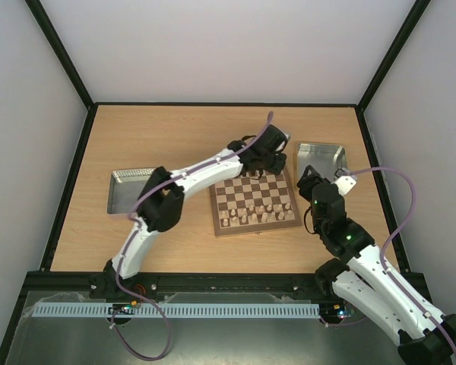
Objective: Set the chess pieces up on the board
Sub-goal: Place the chess piece on the chessboard, then adjust the chess piece on the chessboard.
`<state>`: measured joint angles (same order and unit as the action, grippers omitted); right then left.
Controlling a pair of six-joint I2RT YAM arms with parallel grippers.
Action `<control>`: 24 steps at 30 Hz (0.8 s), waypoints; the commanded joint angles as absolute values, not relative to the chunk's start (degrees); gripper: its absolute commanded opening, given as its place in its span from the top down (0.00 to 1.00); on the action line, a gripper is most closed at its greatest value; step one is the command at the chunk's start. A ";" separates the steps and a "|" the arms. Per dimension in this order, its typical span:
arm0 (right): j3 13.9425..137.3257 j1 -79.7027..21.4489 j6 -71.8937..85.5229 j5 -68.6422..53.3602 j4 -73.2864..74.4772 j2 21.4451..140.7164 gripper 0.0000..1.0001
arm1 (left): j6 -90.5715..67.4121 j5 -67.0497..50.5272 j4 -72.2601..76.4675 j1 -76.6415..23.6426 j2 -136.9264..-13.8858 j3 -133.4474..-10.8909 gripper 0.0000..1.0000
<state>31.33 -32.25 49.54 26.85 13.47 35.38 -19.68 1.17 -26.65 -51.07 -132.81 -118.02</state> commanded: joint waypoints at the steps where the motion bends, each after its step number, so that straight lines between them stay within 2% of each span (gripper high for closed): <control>1: 33.38 -32.08 49.99 26.89 12.94 36.86 0.34 | -21.85 1.35 -21.49 -49.19 -119.95 -108.50 0.64; 6: 33.94 -32.00 48.90 18.47 9.54 45.98 0.43 | -26.42 5.48 -15.36 -44.26 -104.34 -86.67 0.63; 11: 36.38 -31.36 48.37 11.36 6.64 60.08 0.64 | -28.25 6.77 -14.02 -38.08 -91.24 -70.56 0.62; 17: 44.55 -30.48 43.98 11.07 8.55 76.04 0.75 | -29.50 4.70 -16.20 -30.17 -81.40 -59.25 0.61; 24: 52.13 -27.93 39.48 11.01 12.20 89.73 0.86 | -29.22 1.86 -17.57 -23.95 -74.86 -53.24 0.61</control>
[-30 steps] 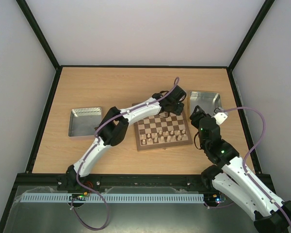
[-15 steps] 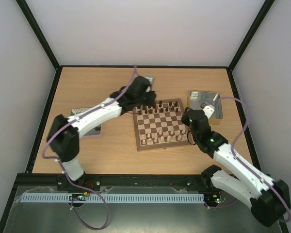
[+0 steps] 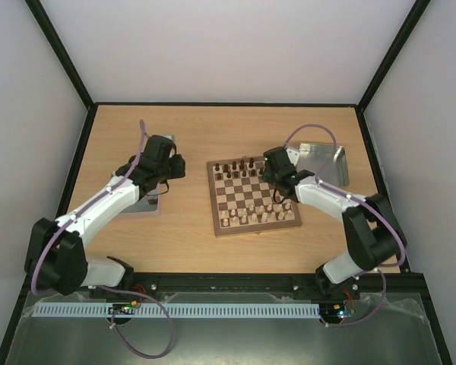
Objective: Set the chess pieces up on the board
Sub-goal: Adjust the chess piece on the chessboard.
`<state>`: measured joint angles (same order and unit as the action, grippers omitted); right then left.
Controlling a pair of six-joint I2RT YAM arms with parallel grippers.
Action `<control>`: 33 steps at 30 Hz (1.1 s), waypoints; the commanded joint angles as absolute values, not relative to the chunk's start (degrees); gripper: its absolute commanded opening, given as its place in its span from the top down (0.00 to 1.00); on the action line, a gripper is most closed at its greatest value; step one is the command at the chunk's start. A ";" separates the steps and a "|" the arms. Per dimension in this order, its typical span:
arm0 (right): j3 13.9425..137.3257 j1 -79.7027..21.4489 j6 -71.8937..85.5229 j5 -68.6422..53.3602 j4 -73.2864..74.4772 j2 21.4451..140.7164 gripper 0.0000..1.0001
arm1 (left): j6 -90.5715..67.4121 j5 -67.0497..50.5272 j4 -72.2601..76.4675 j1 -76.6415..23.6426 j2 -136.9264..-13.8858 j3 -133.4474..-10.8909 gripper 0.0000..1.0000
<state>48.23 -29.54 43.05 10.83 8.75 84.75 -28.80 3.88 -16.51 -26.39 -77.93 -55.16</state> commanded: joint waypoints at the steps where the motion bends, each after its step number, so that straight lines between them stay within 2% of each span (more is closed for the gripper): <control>1: 52.98 -27.54 39.10 10.76 12.93 91.56 0.88 | -29.33 1.40 -17.91 -23.11 -74.34 -52.87 0.61; 4: 55.07 -26.81 37.78 10.27 14.60 94.45 0.91 | -29.40 -0.16 -18.42 -21.39 -73.10 -51.69 0.61; 22: 59.40 -24.27 34.63 12.10 15.72 104.39 0.97 | -29.76 -2.02 -18.06 -18.55 -71.72 -50.26 0.61; 29: 59.51 -24.17 33.79 12.21 15.18 103.34 0.97 | -30.17 -1.98 -18.30 -18.34 -71.77 -50.36 0.61; 33: 59.50 -24.16 33.29 7.22 15.57 99.63 0.94 | -30.83 -1.15 -19.73 -17.75 -71.42 -50.66 0.61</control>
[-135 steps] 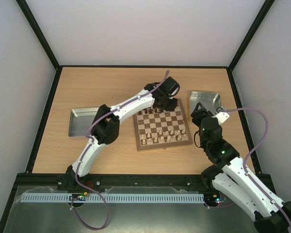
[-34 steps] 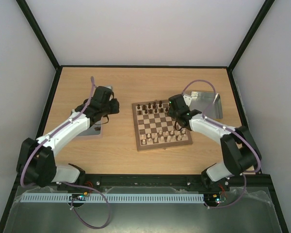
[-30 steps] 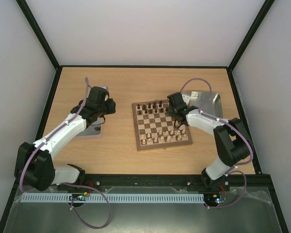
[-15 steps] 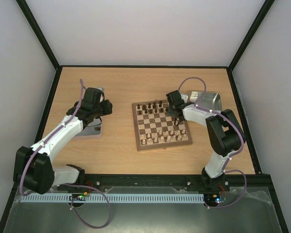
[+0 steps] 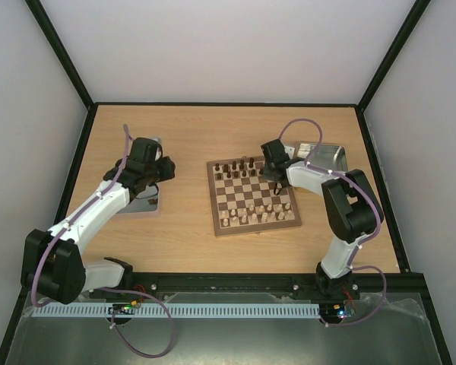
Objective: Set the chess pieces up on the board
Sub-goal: Adjust the chess piece on the chessboard, then pick up the chess piece from the storage box.
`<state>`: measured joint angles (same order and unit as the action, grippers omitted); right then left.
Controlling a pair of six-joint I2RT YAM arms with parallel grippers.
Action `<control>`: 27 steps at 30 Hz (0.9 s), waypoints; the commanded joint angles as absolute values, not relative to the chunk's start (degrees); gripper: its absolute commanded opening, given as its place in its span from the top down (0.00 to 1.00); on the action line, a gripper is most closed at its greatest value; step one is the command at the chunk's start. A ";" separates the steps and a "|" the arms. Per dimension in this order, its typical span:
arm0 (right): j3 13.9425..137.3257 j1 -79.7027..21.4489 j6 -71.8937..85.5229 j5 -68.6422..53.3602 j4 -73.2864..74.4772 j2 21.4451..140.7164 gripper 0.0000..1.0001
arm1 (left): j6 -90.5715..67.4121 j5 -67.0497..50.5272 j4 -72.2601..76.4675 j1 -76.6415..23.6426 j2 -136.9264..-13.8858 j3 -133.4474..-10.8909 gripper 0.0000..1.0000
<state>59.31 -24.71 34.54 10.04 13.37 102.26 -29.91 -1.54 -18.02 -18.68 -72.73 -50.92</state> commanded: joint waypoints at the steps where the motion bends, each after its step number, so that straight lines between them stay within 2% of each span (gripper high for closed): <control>1: 59.48 -24.17 33.31 5.62 16.09 97.99 0.92 | -31.03 -0.74 -20.30 -17.46 -71.23 -50.75 0.60; 5: 58.29 -24.17 34.03 1.38 17.36 89.47 0.83 | -31.78 0.17 -23.32 -15.46 -70.06 -50.67 0.57; 9: 56.66 -24.17 34.61 1.63 17.89 81.87 0.72 | -32.46 0.59 -26.52 -12.87 -68.20 -49.55 0.53; 12: 55.64 -24.17 34.97 1.38 18.21 77.88 0.68 | -32.97 -0.55 -29.34 -9.73 -66.24 -47.99 0.50; 20: 47.14 -24.17 36.05 -0.57 14.17 67.10 0.62 | -32.82 -4.75 -34.28 -0.90 -63.27 -41.89 0.46; 27: 43.77 -24.17 38.04 -1.07 10.73 66.49 0.60 | -29.84 -8.52 -38.20 1.05 -66.94 -43.85 0.48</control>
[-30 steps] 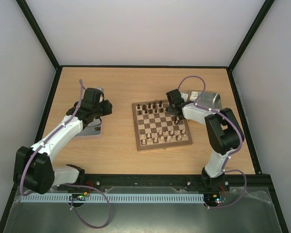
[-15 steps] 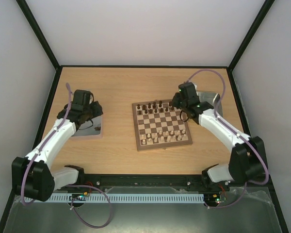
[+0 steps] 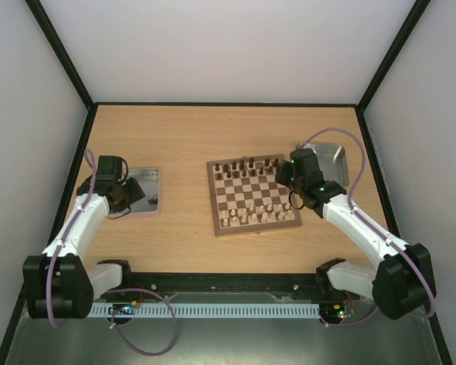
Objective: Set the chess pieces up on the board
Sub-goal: Pick up the chess piece from the storage box.
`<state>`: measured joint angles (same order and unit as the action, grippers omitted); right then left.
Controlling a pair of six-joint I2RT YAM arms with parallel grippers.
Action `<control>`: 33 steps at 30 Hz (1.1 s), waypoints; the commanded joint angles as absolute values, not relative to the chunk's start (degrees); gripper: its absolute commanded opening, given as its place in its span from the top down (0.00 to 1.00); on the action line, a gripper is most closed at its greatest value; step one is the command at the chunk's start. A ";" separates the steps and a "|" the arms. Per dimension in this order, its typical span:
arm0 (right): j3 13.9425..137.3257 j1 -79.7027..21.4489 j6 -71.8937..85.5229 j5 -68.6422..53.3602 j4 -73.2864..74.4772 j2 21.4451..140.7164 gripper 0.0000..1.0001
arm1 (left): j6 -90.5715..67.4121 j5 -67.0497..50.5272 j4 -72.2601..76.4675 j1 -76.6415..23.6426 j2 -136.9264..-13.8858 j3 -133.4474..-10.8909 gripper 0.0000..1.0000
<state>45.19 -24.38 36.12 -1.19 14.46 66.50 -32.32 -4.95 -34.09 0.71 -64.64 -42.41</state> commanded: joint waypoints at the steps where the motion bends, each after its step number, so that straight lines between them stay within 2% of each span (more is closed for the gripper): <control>1: 43.44 -24.17 38.47 -1.06 9.76 67.16 0.61 | -29.27 -8.61 -39.15 1.05 -67.97 -43.93 0.49; 9: 43.94 -24.17 44.69 3.41 0.85 74.10 0.64 | -21.56 -14.89 -44.21 1.06 -79.94 -48.53 0.50; 15: 48.82 -24.17 46.51 7.06 5.51 78.23 0.64 | -19.64 -14.63 -48.05 1.08 -86.02 -56.92 0.50; 20: 52.76 -24.17 46.47 8.95 9.72 81.92 0.65 | -24.11 -12.67 -49.21 1.05 -90.44 -59.11 0.52; 24: 54.93 -24.17 46.22 10.89 11.37 83.65 0.66 | -31.76 -15.82 -49.38 1.05 -93.00 -59.87 0.53; 33: 58.38 -24.17 44.05 10.92 13.17 86.22 0.66 | -46.17 -18.80 -41.35 2.55 -93.65 -56.11 0.55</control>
